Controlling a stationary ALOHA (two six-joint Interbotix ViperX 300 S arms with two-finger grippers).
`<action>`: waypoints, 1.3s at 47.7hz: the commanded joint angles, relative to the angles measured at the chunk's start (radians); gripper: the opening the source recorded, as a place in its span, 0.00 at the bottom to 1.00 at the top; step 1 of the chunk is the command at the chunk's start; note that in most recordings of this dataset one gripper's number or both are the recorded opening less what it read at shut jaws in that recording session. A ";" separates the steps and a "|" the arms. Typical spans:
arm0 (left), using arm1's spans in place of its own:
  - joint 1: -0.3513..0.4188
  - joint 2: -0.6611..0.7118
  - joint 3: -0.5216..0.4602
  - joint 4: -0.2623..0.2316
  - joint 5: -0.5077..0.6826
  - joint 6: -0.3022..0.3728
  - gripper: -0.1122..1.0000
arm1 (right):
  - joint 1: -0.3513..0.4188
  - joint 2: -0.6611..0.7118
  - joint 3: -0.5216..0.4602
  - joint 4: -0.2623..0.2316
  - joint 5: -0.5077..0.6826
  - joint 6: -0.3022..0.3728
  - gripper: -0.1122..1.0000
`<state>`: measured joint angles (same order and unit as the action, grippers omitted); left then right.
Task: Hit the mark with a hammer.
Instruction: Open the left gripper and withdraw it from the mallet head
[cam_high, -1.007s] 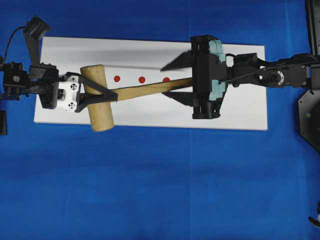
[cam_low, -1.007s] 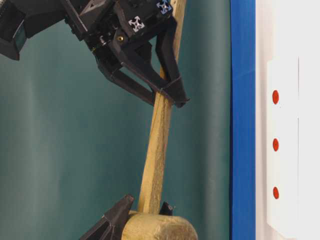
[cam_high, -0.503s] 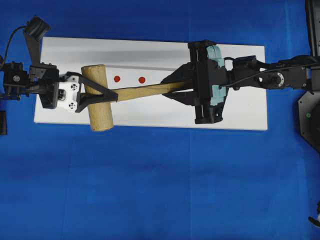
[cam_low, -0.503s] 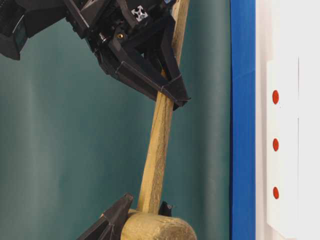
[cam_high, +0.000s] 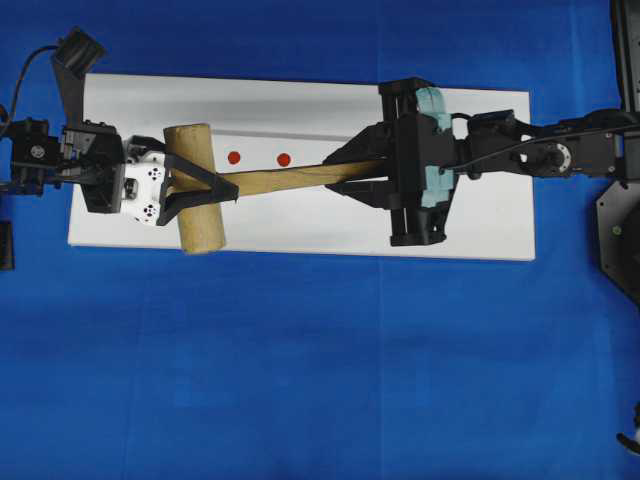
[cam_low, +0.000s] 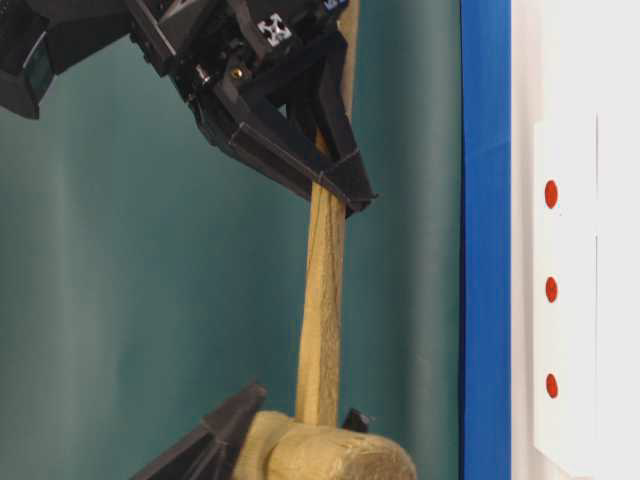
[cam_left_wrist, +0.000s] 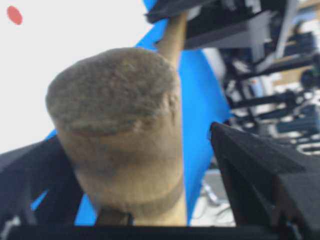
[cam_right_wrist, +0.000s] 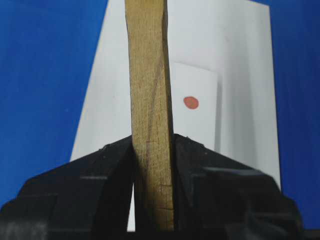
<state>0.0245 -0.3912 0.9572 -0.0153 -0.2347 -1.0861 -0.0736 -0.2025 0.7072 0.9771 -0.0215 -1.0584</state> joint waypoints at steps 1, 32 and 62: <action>0.005 -0.031 -0.018 0.003 0.020 0.009 0.84 | -0.003 -0.041 0.000 0.012 -0.003 0.003 0.19; 0.002 -0.201 0.097 0.005 0.115 0.011 0.84 | -0.002 -0.209 0.133 0.091 -0.012 0.005 0.19; 0.000 -0.236 0.115 0.012 0.114 0.477 0.83 | -0.002 -0.202 0.127 0.181 -0.006 0.006 0.19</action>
<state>0.0261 -0.6213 1.0845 -0.0061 -0.1089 -0.6980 -0.0782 -0.3942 0.8590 1.1382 -0.0245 -1.0538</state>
